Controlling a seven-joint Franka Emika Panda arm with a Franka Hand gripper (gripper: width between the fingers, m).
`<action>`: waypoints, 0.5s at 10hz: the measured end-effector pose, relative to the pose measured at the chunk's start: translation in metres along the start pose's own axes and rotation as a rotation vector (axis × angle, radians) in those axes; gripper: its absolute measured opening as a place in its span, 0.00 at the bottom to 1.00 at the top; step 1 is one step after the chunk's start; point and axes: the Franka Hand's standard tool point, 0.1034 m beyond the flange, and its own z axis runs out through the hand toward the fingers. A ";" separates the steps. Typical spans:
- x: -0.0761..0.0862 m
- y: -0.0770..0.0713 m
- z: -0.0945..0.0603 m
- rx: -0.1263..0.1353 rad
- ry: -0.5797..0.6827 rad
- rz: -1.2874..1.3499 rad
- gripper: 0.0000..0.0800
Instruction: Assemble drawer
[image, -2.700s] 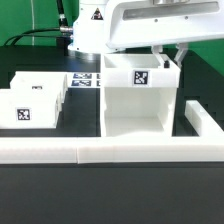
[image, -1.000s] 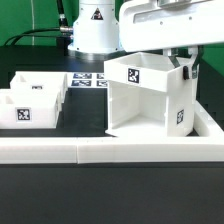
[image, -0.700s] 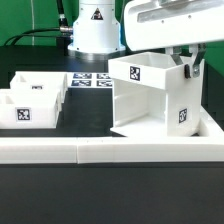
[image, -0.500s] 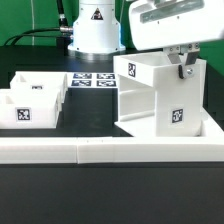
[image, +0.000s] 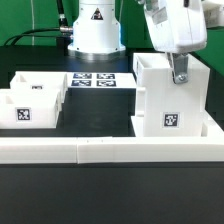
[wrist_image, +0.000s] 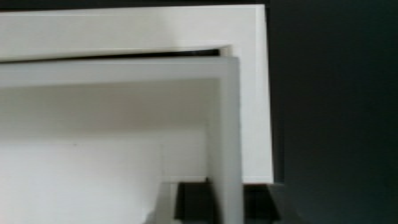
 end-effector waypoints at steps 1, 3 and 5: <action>-0.002 -0.003 0.003 -0.007 -0.005 -0.005 0.07; -0.009 -0.016 0.007 -0.012 -0.016 -0.027 0.07; -0.009 -0.025 0.009 -0.019 -0.019 -0.036 0.07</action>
Offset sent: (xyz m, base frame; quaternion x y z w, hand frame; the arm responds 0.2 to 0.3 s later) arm 0.0263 0.0147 -0.0079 -0.0163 -0.0040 -0.0273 0.9995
